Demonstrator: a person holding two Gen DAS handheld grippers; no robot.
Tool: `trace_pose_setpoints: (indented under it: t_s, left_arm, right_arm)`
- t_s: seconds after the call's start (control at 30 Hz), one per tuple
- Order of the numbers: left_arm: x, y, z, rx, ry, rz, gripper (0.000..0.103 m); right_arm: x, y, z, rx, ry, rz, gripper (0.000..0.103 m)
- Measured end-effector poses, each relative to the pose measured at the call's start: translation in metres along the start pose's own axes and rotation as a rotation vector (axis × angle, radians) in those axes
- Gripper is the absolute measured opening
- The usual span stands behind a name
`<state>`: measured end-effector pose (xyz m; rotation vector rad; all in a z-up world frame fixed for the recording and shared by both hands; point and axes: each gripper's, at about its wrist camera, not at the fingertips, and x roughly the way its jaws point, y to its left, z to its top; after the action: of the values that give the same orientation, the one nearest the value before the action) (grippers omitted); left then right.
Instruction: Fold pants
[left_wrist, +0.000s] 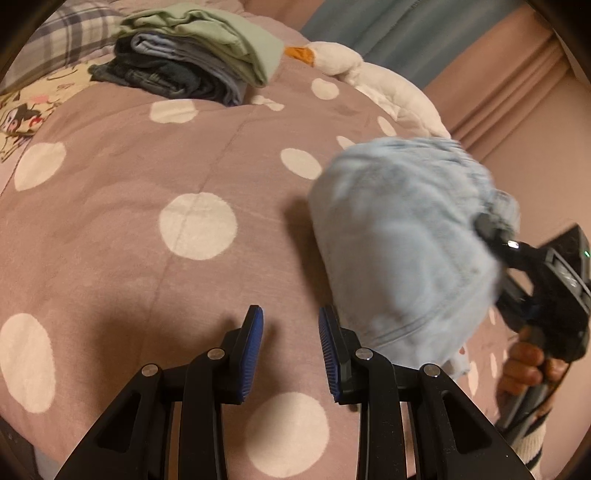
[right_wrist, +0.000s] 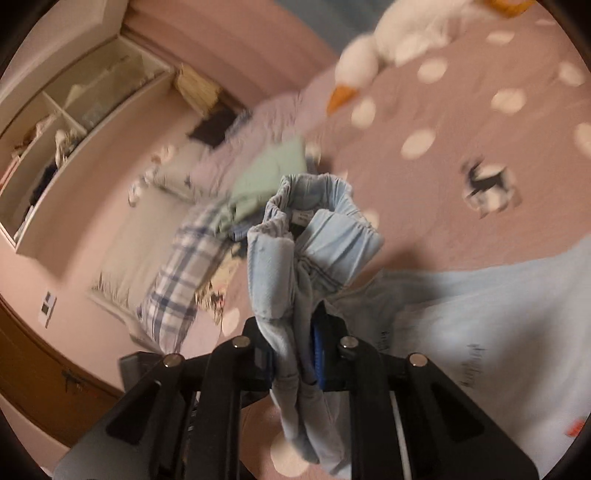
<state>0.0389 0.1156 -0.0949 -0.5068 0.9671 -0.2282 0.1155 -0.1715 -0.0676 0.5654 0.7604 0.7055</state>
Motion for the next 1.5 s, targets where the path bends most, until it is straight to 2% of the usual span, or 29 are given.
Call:
trace_pose_setpoints:
  t_s: [0.13,0.27,0.37,0.4,0.5,0.53,0.6,0.73,0.83,0.9,0.93,0.97,1.03,1.1,1.2,1.3,1.37,1.5]
  left_arm:
    - [0.007,-0.014,-0.002,0.028,0.02,-0.016,0.029]
    - [0.016,-0.031,-0.005,0.069,0.045,-0.027,0.029]
    - [0.024,-0.044,-0.006,0.105,0.066,-0.026,0.029]
    - [0.027,-0.048,-0.005,0.115,0.073,-0.025,0.029]
    - [0.039,-0.062,-0.004,0.158,0.094,-0.013,0.029]
    - [0.041,-0.066,-0.006,0.166,0.101,-0.012,0.029]
    - [0.046,-0.076,-0.007,0.194,0.115,-0.015,0.029]
    - [0.056,-0.094,-0.002,0.264,0.127,-0.021,0.029]
    - [0.066,-0.108,0.007,0.307,0.117,-0.02,0.029]
    - [0.074,-0.115,0.015,0.322,0.113,-0.025,0.029]
    - [0.08,-0.12,0.02,0.328,0.115,-0.034,0.029]
    - [0.084,-0.123,0.024,0.331,0.114,-0.041,0.029]
    - [0.097,-0.13,0.035,0.329,0.118,-0.055,0.029]
    - [0.111,-0.134,0.043,0.327,0.125,-0.056,0.029]
    - [0.13,-0.135,0.05,0.335,0.141,-0.037,0.028]
    - [0.155,-0.122,0.055,0.294,0.196,0.0,0.017]
    - [0.167,-0.113,0.054,0.265,0.224,-0.001,0.012]
    - [0.167,-0.11,0.055,0.246,0.216,-0.001,0.008]
  right_arm:
    - [-0.053,-0.023,-0.005,0.059,-0.106,-0.08,0.016]
    - [-0.093,-0.07,-0.03,0.198,-0.174,-0.19,0.016]
    - [-0.1,-0.102,-0.048,0.287,-0.155,-0.247,0.016]
    - [-0.096,-0.114,-0.054,0.308,-0.126,-0.314,0.017]
    - [-0.086,-0.129,-0.062,0.25,-0.086,-0.418,0.028]
    - [-0.084,-0.136,-0.063,0.271,-0.071,-0.418,0.029]
    - [-0.093,-0.144,-0.062,0.332,-0.077,-0.354,0.034]
    - [-0.109,-0.129,-0.061,0.272,-0.092,-0.394,0.049]
    - [-0.126,-0.099,-0.066,0.111,-0.15,-0.489,0.05]
    - [-0.123,-0.08,-0.067,-0.001,-0.155,-0.493,0.05]
    - [-0.118,-0.074,-0.067,-0.034,-0.149,-0.475,0.048]
    - [-0.109,-0.065,-0.067,-0.089,-0.124,-0.416,0.046]
    - [-0.089,-0.06,-0.068,-0.13,-0.082,-0.355,0.024]
    - [-0.061,-0.056,-0.072,-0.151,-0.014,-0.323,0.017]
    - [-0.031,-0.053,-0.081,-0.206,0.06,-0.316,0.013]
    - [-0.012,-0.061,-0.091,-0.238,0.148,-0.381,0.01]
    - [-0.011,-0.068,-0.094,-0.227,0.16,-0.38,0.008]
    - [-0.013,-0.072,-0.087,-0.209,0.168,-0.354,0.008]
